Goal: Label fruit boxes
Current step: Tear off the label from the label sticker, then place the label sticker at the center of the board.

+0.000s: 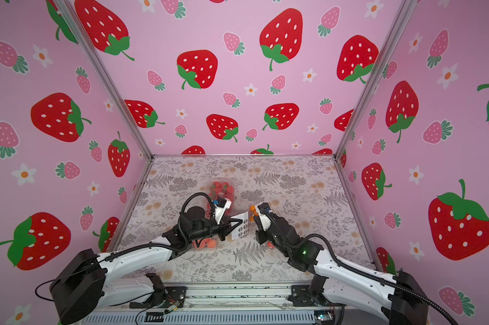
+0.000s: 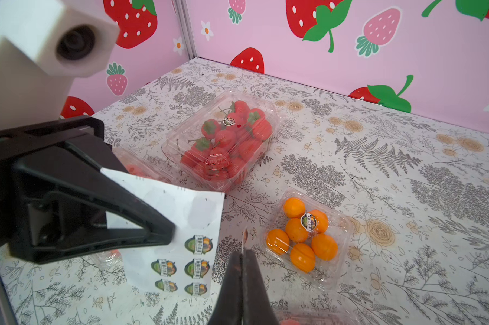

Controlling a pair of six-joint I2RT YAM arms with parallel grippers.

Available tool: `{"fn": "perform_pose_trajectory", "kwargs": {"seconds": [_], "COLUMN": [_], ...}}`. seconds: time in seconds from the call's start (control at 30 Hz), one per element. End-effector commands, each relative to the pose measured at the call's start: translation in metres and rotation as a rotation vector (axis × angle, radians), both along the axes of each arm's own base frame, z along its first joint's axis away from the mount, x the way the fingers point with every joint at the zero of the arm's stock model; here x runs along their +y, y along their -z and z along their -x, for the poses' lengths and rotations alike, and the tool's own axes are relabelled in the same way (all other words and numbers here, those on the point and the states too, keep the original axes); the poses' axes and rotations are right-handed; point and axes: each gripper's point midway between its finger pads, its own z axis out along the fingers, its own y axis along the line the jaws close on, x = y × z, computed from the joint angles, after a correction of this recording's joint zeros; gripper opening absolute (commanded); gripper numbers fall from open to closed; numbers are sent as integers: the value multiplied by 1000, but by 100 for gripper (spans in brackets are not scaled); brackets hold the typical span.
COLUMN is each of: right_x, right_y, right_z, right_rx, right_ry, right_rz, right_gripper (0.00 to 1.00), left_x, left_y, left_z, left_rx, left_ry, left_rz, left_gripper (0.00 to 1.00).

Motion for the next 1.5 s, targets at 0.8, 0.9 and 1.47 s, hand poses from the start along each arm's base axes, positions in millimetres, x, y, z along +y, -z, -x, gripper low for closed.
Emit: {"fn": "perform_pose_trajectory", "kwargs": {"seconds": [0.8, 0.9, 1.47], "right_x": [-21, -21, -19], "right_y": [-23, -20, -23], "right_z": [7, 8, 9], "right_rx": [-2, 4, 18], "right_ry": [17, 16, 2], "right_rz": [-46, -45, -20], "right_gripper": [0, 0, 0], "left_x": [-20, -20, 20], "left_y": [124, 117, 29], "left_z": [-7, -7, -8], "left_rx": [373, 350, 149], "left_ry": [-204, -217, -350], "left_rz": [-458, -468, -420], "left_gripper": [15, 19, 99]}}
